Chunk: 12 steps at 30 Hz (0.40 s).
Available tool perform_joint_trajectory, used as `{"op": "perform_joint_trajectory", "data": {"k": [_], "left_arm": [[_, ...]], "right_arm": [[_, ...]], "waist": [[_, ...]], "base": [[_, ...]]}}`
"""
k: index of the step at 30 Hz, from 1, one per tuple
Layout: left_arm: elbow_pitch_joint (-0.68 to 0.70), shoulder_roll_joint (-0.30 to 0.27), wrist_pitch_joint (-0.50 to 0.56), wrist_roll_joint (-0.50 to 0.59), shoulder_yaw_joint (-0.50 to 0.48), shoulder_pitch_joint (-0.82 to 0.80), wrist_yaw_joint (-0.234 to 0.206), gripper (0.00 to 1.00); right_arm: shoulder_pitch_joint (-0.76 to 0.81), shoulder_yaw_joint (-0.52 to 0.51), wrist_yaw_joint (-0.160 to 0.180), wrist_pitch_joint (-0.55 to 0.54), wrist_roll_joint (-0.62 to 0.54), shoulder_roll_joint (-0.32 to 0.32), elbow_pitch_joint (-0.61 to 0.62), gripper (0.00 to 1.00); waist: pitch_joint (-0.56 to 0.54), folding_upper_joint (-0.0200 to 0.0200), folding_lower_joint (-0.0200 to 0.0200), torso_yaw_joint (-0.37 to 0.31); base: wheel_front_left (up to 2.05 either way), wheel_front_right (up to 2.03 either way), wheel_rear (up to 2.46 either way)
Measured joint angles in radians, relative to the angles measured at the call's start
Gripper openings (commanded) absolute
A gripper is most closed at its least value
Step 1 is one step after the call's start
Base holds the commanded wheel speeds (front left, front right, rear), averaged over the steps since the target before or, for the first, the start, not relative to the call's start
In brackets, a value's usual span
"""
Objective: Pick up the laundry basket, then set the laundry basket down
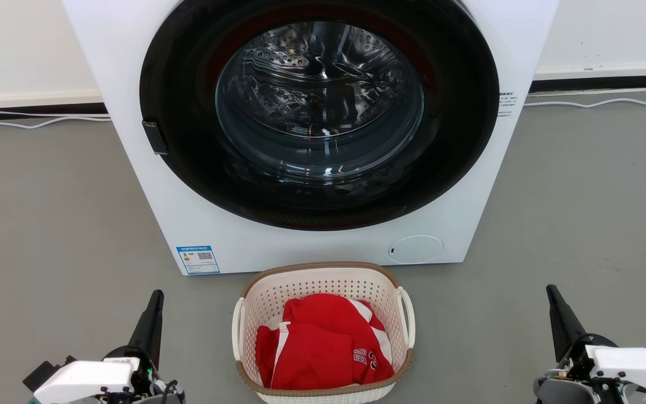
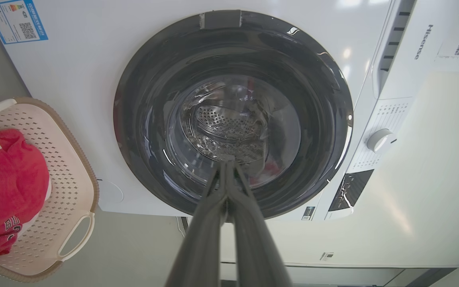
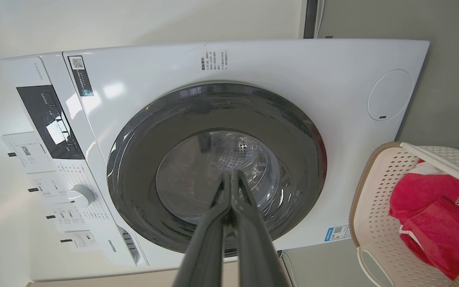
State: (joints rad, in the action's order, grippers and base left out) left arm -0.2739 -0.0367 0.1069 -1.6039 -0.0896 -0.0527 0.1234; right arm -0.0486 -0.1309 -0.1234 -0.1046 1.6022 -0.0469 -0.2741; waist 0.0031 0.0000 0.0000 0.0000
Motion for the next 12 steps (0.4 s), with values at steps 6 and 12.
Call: {"op": "perform_joint_trajectory", "data": {"k": [6,12], "left_arm": [[0.000,0.000,0.000,0.000,0.000,0.000,0.000,0.00],[0.000,0.000,0.000,0.000,0.000,0.000,0.000,0.00]], "right_arm": [[0.000,0.000,0.000,0.000,0.000,0.000,0.000,0.00],[0.000,0.000,0.000,0.000,0.000,0.000,0.000,0.00]], "waist": [[0.000,0.0000,0.0000,0.000],[0.000,0.0000,0.0000,0.000]], "base": [[0.00,0.00,0.00],[0.00,0.00,0.00]]}}
